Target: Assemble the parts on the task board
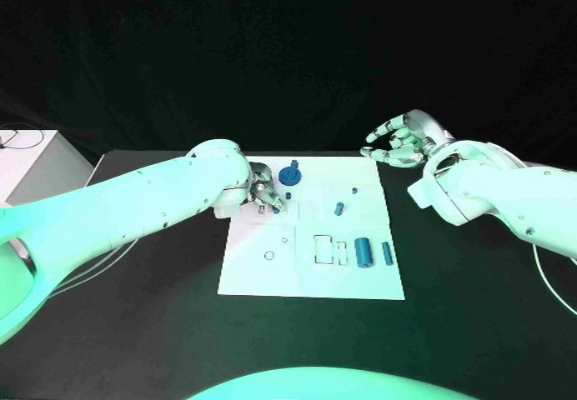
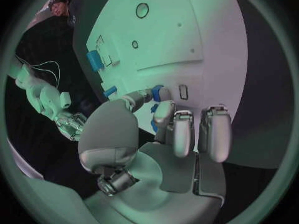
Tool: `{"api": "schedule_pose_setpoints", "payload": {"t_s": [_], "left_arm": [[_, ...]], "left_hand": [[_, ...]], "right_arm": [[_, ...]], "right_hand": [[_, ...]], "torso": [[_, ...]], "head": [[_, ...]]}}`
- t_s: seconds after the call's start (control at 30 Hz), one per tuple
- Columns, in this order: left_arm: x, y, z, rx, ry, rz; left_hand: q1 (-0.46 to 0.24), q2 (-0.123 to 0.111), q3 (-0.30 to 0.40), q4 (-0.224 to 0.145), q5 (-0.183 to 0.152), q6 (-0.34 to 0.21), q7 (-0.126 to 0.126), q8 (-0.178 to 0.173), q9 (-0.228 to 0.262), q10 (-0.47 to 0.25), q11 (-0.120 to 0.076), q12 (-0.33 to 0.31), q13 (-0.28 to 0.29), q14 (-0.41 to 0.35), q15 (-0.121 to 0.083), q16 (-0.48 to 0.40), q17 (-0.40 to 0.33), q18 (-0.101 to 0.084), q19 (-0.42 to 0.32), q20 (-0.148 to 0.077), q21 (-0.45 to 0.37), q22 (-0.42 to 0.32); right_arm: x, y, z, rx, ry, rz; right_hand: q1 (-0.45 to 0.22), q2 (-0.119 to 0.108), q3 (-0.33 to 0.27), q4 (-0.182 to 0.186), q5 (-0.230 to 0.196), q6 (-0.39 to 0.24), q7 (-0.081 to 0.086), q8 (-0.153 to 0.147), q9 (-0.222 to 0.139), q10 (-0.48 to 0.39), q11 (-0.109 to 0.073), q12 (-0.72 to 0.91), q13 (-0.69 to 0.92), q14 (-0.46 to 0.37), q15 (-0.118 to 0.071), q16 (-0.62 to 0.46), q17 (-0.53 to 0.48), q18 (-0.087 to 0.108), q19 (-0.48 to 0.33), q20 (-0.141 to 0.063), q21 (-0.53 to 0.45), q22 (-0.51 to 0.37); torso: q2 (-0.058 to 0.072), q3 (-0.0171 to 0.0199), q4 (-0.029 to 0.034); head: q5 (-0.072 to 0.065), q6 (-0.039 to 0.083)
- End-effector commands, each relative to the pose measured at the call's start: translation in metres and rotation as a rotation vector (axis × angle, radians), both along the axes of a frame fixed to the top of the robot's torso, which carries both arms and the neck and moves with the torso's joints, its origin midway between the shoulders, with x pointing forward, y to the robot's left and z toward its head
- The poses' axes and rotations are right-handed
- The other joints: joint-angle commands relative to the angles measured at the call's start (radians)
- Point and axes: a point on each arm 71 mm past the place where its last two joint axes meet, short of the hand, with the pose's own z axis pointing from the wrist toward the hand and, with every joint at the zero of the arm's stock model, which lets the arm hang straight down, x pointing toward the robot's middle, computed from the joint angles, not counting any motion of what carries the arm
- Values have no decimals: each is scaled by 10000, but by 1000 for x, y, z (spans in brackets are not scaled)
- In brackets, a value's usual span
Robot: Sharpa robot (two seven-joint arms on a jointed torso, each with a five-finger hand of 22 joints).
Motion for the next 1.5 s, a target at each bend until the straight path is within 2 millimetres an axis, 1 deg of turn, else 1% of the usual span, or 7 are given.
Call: {"api": "schedule_pose_setpoints", "payload": {"t_s": [0.03, 0.33, 0.53, 0.77, 0.97, 1.23, 1.5], "left_arm": [[-5, -4, -9, 350, 211, -390], [-7, -1, -10, 387, 154, -399], [-9, -2, -10, 334, 106, -449], [-12, -2, -6, 250, -32, -493], [-13, 0, -4, 227, -118, -509], [-14, 4, -2, 254, -174, -513], [-14, 5, 5, 194, -321, -532]], "left_hand": [[54, -46, -88, 24, -163, 44, -17, 24, -12, -13, 42, -24, 4, 1040, -47, 33, 2634, -75, 55, -79, -11, 978], [36, -157, -334, 200, -451, 93, -6, -12, -9, -13, 52, -14, 18, 1040, -41, 33, 2634, -74, 54, -75, -18, 974], [-48, -263, -610, 409, -476, 131, 3, -34, -1, -16, 60, -13, 20, 1040, -34, 33, 2634, -75, 57, -70, -21, 978], [-237, -434, -1438, 1147, -474, 179, 24, -86, 45, -41, 80, -30, -6, 1040, -18, 33, 2634, -69, 46, -56, -42, 962], [-213, -440, -1894, 1641, -634, 189, 31, -110, 83, -44, 89, -25, -1, 1040, -9, 33, 2634, -69, 48, -49, -49, 965], [-149, -426, -2063, 1846, -743, 185, 35, -122, 101, -54, 92, -35, -17, 1040, -6, 33, 2634, -66, 43, -46, -55, 959], [-46, -305, -2544, 2055, -1454, 189, 42, -159, 141, -70, 102, -46, -36, 1040, 3, 33, 2634, -62, 34, -36, -71, 948]], "right_arm": [[-1, 2, 0, -79, -35, 143], [-1, 1, 0, -73, -45, 133], [-1, 1, 0, -69, -51, 127], [-1, 0, 0, -69, -57, 107], [-1, -1, 0, -76, -46, 98], [-1, -1, 0, -82, -36, 86], [-1, -2, 0, -86, -37, 62]], "right_hand": [[-82, -18, 64, -3, 64, -50, -6, 25, 9, 29, -15, -55, 1651, 1059, -59, 64, 2634, -143, 1066, -36, 22, 2630], [-82, -18, 64, -3, 64, -50, -6, 25, 9, 29, -15, -55, 1651, 1059, -59, 64, 2634, -143, 1066, -36, 22, 2630], [-82, -18, 64, -3, 64, -50, -6, 25, 9, 29, -15, -55, 1651, 1059, -59, 64, 2634, -143, 1066, -36, 22, 2630], [-104, -20, 73, 2, 68, -60, -5, 31, 13, 5, -15, -78, 1627, 1059, -59, 64, 2634, -143, 1066, -37, 22, 2630], [-104, -20, 73, 2, 68, -60, -5, 31, 13, 5, -15, -78, 1627, 1059, -59, 64, 2634, -143, 1066, -37, 22, 2630], [-104, -20, 73, 2, 68, -60, -5, 31, 13, 5, -15, -78, 1627, 1059, -59, 64, 2634, -143, 1066, -37, 22, 2630], [-119, -24, 77, 3, 73, -68, -5, 34, 16, 11, -14, -72, 1632, 1059, -59, 64, 2634, -143, 1066, -37, 22, 2630]], "torso": [[6, -3, 1], [8, -8, 1], [14, -9, -2], [10, -12, -5], [9, -10, 10], [3, -11, 5], [-5, -11, 10]], "head": [[5, 11], [9, 23], [-8, 36], [-23, 44], [-29, 39], [-16, 55], [-17, 89]]}}
